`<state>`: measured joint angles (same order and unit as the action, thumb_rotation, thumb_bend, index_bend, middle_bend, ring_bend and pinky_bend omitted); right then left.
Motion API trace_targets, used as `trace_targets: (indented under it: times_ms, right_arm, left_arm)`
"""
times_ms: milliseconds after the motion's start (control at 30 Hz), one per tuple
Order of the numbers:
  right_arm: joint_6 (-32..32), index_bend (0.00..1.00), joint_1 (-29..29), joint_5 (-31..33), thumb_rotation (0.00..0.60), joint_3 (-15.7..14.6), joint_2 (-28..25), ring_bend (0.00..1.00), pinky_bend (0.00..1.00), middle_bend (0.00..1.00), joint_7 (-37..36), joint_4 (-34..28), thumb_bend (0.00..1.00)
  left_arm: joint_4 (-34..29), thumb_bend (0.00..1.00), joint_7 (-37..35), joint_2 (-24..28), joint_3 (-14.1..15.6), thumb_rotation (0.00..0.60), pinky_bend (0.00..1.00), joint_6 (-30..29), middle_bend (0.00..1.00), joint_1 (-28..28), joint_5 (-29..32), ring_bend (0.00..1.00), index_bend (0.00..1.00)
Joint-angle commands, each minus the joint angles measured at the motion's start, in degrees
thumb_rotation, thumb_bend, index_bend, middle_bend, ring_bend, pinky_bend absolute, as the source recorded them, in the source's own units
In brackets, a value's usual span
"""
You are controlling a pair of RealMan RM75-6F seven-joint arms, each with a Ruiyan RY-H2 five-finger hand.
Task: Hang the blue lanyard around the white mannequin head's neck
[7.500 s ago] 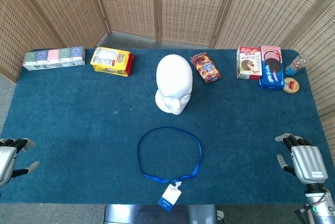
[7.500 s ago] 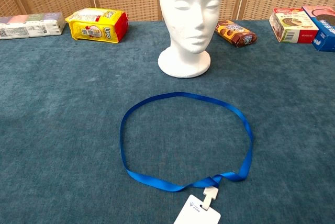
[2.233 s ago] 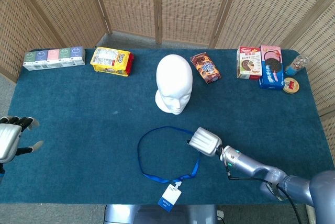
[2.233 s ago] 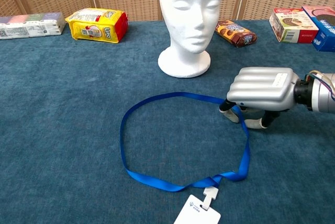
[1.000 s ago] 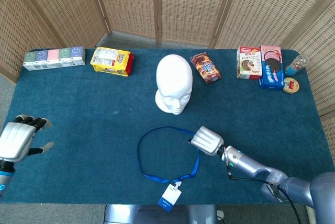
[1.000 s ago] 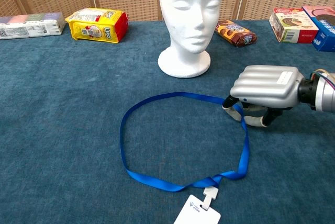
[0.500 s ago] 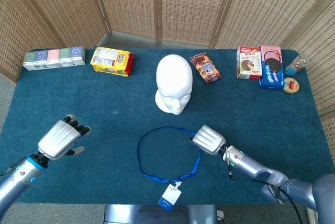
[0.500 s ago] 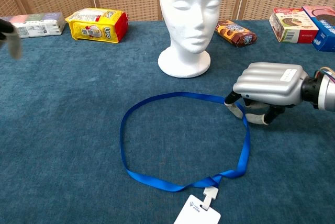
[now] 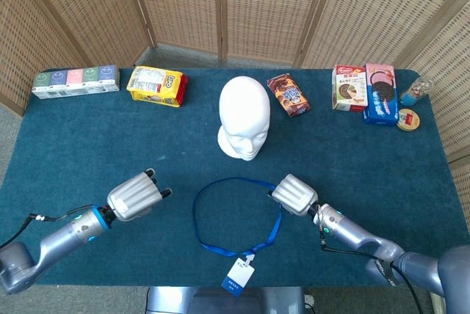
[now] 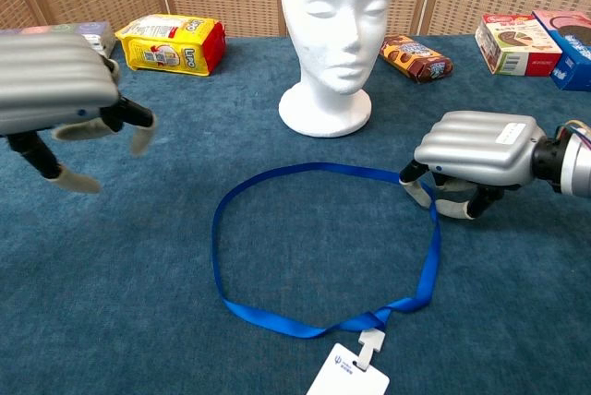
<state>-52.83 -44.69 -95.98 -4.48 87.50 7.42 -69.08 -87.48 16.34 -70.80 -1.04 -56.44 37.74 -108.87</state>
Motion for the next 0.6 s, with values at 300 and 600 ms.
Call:
trace_targets:
  times_ms: [300, 600]
  right_arm:
    - [-0.4, 0.59, 0.4, 0.3, 0.600, 0.1, 0.6, 1.00, 1.00, 0.99, -0.5, 1.1, 0.52]
    - [-0.6, 0.59, 0.7, 0.3, 0.600, 0.1, 0.9, 1.00, 1.00, 0.99, -1.7, 2.4, 0.52]
  left_arm:
    - [-1.5, 0.22, 3.8, -2.5, 0.0, 0.289, 0.45, 7.1, 0.68, 5.5, 2.0, 0.55, 0.47]
    - [0.2, 0.23, 5.7, -4.9, 0.6, 0.338, 0.65, 5.2, 0.78, 6.3, 1.8, 0.75, 0.47]
